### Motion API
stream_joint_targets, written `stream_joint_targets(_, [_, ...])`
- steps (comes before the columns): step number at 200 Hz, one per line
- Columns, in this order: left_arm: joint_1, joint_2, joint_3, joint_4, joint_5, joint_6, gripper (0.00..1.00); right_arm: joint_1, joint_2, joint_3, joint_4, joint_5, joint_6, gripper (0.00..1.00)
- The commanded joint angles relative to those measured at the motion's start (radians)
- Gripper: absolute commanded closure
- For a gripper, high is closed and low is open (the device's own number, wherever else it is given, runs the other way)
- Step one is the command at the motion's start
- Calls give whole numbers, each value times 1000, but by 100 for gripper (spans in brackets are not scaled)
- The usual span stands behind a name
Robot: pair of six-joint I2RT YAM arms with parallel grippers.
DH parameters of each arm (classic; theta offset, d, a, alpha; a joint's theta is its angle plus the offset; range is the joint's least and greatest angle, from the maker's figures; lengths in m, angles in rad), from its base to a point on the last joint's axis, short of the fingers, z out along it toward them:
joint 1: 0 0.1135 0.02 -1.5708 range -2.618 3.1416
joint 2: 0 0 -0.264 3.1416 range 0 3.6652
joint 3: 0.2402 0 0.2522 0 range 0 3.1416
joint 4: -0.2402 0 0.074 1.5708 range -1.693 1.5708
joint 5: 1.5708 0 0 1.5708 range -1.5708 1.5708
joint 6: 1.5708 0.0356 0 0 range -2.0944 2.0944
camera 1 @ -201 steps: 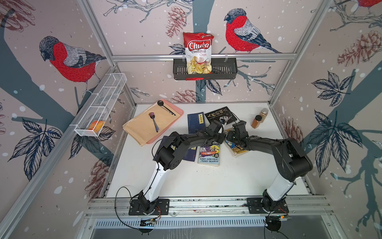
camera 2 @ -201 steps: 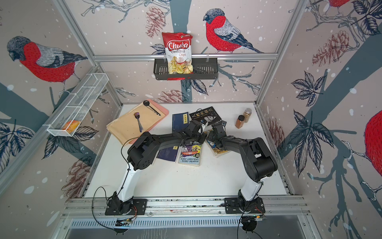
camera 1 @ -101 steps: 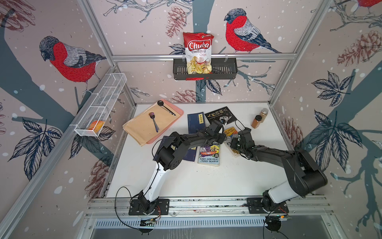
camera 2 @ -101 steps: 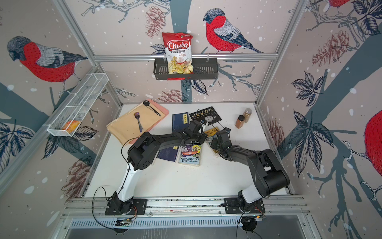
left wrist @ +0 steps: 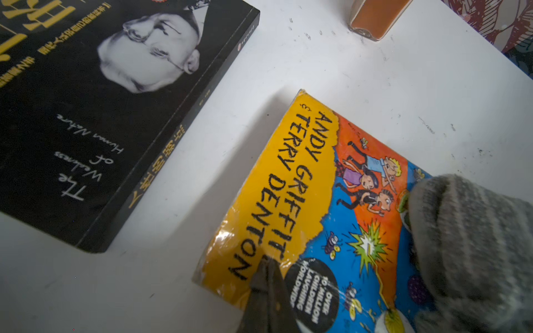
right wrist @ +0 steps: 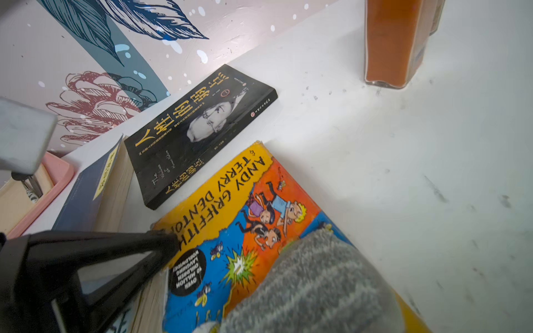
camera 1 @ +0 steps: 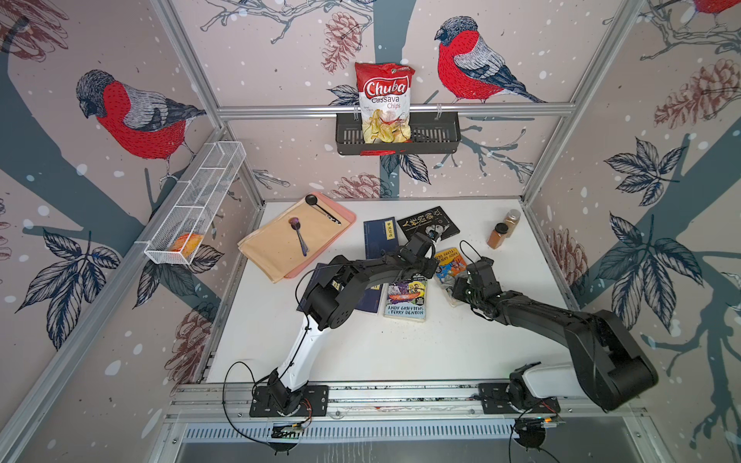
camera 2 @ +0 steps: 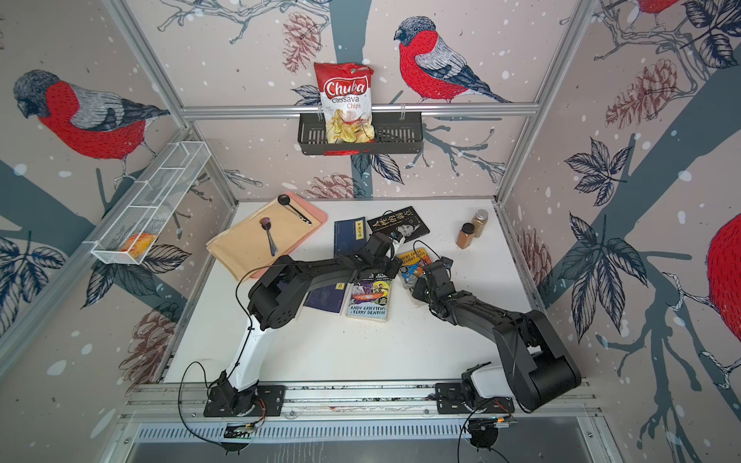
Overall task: Wipe the cover of the book
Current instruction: Wipe the dirt from the cover of the book.
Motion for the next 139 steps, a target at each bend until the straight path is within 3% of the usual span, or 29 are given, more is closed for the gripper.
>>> stream_joint_targets(1, [-3, 29, -9, -302, 7, 8, 100, -19, 109, 27, -129, -94, -20, 84])
stream_joint_targets(70, [-3, 9, -34, -277, 7, -1, 100, -67, 312, 224, -39, -193, -45, 84])
stream_joint_targets(139, [-3, -24, -27, -277, 9, -10, 100, -147, 309, 296, -64, -187, -91, 84])
